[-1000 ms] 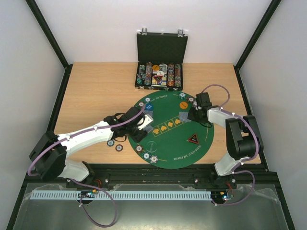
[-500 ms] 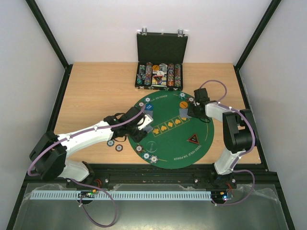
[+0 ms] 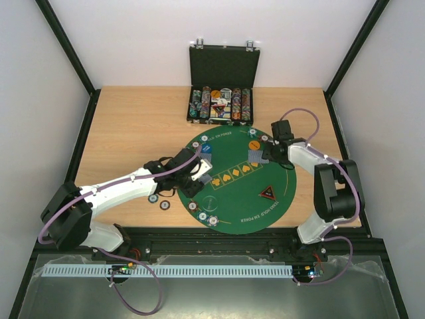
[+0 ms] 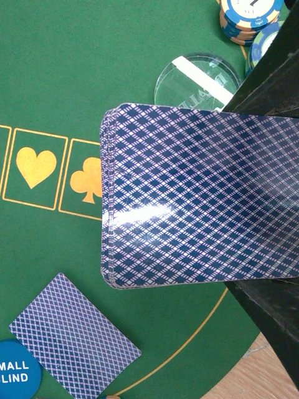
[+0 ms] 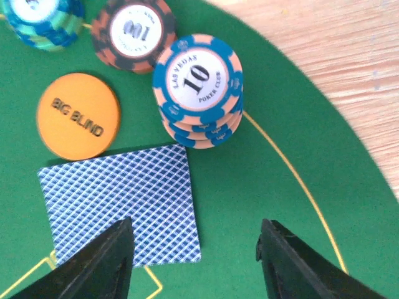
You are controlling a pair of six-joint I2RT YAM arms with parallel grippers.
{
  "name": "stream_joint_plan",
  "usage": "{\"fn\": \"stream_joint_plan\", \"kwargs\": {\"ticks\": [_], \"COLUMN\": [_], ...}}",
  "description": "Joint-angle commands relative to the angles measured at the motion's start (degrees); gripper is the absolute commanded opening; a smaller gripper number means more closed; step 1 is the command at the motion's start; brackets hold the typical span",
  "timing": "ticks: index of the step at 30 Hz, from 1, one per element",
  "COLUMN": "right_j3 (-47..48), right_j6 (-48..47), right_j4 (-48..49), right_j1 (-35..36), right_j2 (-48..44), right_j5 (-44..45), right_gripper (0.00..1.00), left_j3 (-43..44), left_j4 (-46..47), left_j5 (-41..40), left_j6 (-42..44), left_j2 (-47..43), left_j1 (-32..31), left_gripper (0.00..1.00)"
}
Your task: Distribute texas hold em gaming equipment
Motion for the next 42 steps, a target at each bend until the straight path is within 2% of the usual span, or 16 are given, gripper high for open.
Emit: {"fn": "stream_joint_plan", "kwargs": {"ticks": [1,2,4,9,13,17,23,32,37,42], "right_j3": [0.57,0.49,-0.08,-2.74,-3.41,-3.69,-1.40,2.05,2.89,3.35], "right_j6": [0.07,-0.15,-0.71,-0.35,0.81,3.64,4.91,2.47,0.10,-1.29], "right_j4": [-4.73,-5.00,-4.82,-1.98,0.58,5.39,8.70,7.66,5.50,3.13], "right_j1": [-0.23,-0.23,-0.17,1.51,7.59,11.49,16.79,21.24,21.99,21.93], "right_j2": [-7.11,-8.56,-11.22,-13.49,-12.18,-8.22,-2.91,3.44,5.44,6.49], "right_j5": [1.32,-1.17,-8.22,-33.97,-40.69,-48.01,-50.64,-52.88,-51.96,-46.26], "right_gripper": [0.61,0.65,0.68,0.75,0.82,0.83,0.85,0.84,0.83,0.80], "left_j3": [0.23,0.28,0.32,0.23,0.23,0.23,0.15,0.15,0.07,-0.02], "left_j4": [-0.36,-0.39,-0.40,-0.22,-0.23,-0.27,-0.23,-0.23,-0.23,-0.14], "left_j5": [-0.55,-0.72,-0.88,-0.64,-0.47,-0.44,-0.40,-0.55,-0.64,-0.64], "left_j6": [0.26,0.25,0.30,0.28,0.38,0.31,0.33,0.31,0.37,0.33], "left_j2": [0.12,0.07,-0.13,-0.64,-0.63,-0.72,-0.80,-0.78,-0.90,-1.11], "left_j1": [-0.49,-0.49,-0.66,-0.76,-0.89,-1.12,-1.39,-1.37,-1.37,-1.43], "left_gripper": [0.57,0.58,0.58,0.58,0.58,0.57,0.57,0.57,0.57,0.57]}}
